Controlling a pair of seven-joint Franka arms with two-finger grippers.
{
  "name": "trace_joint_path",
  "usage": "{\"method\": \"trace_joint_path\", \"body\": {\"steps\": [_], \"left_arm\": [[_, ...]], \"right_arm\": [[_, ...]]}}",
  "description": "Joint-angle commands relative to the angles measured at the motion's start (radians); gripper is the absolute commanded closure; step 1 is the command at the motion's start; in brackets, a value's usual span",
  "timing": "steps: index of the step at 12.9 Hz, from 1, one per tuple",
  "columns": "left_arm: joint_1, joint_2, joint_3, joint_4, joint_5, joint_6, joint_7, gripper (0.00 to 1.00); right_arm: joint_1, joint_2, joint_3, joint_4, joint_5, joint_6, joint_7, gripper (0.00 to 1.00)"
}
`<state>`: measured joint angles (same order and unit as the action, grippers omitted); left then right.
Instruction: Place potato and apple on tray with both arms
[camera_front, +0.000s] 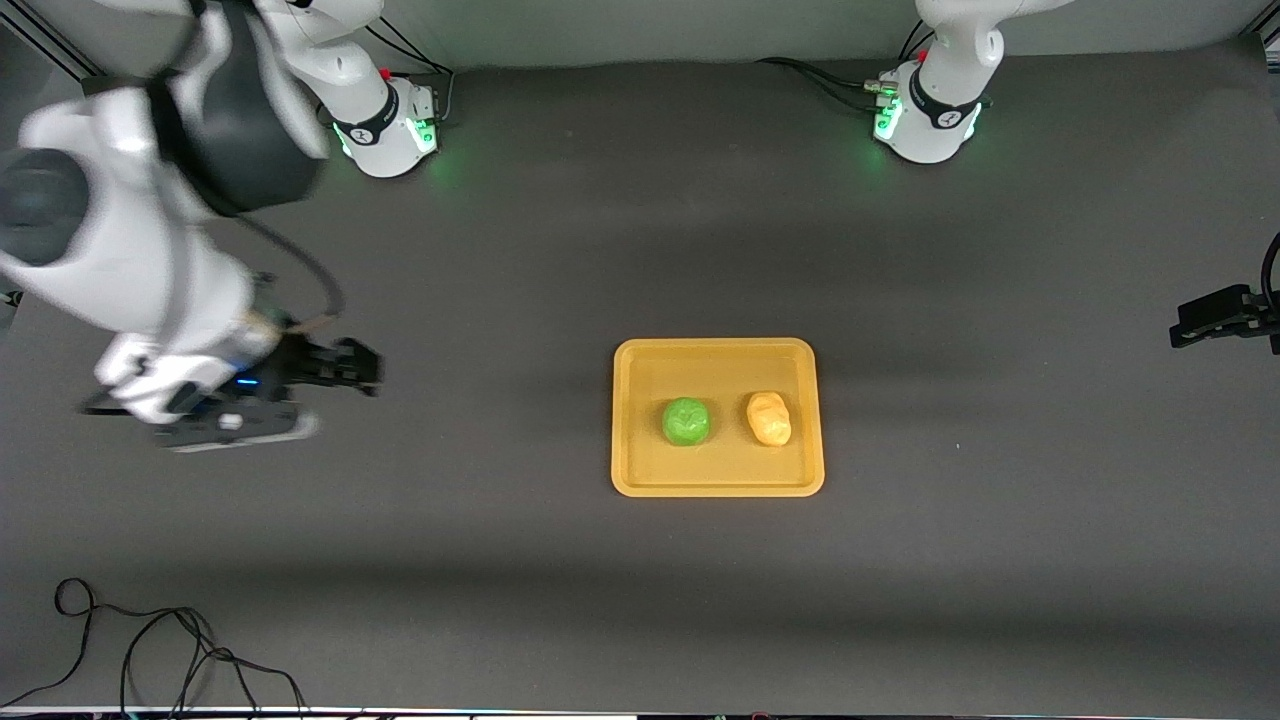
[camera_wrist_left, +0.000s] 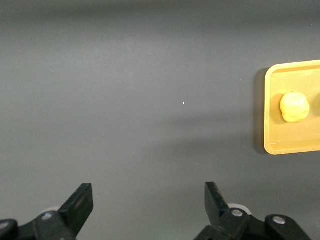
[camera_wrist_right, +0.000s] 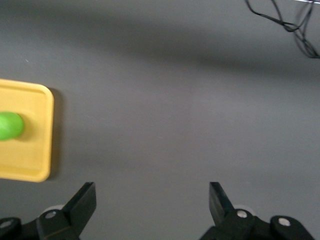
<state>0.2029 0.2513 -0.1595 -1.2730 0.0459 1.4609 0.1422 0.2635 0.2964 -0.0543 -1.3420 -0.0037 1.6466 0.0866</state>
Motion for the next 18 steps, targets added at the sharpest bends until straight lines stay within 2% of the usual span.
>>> {"method": "trace_joint_path", "body": {"steps": [1,4,7,11,13,18], "left_arm": [[0.003,-0.009,-0.003,0.0,0.003,0.003,0.007,0.01],[0.003,-0.007,-0.003,0.0,0.003,0.003,0.007,0.01],[0.003,-0.009,-0.003,0.0,0.003,0.003,0.007,0.01],[0.003,-0.007,-0.003,0.0,0.003,0.003,0.007,0.01],[0.004,-0.007,-0.003,0.0,0.003,0.003,0.007,0.01],[0.003,-0.007,-0.003,0.0,0.003,0.003,0.007,0.01]], "right_arm": [[-0.036,-0.109,-0.033,-0.129,0.03,0.018,-0.102,0.0],[-0.07,-0.187,-0.052,-0.218,0.03,0.036,-0.103,0.0],[-0.15,-0.249,-0.052,-0.285,0.03,0.039,-0.125,0.0],[-0.21,-0.269,-0.059,-0.289,0.027,0.024,-0.172,0.0],[-0.207,-0.27,-0.081,-0.287,0.027,0.013,-0.168,0.0],[-0.21,-0.27,-0.075,-0.282,0.018,0.013,-0.113,0.0]]}}
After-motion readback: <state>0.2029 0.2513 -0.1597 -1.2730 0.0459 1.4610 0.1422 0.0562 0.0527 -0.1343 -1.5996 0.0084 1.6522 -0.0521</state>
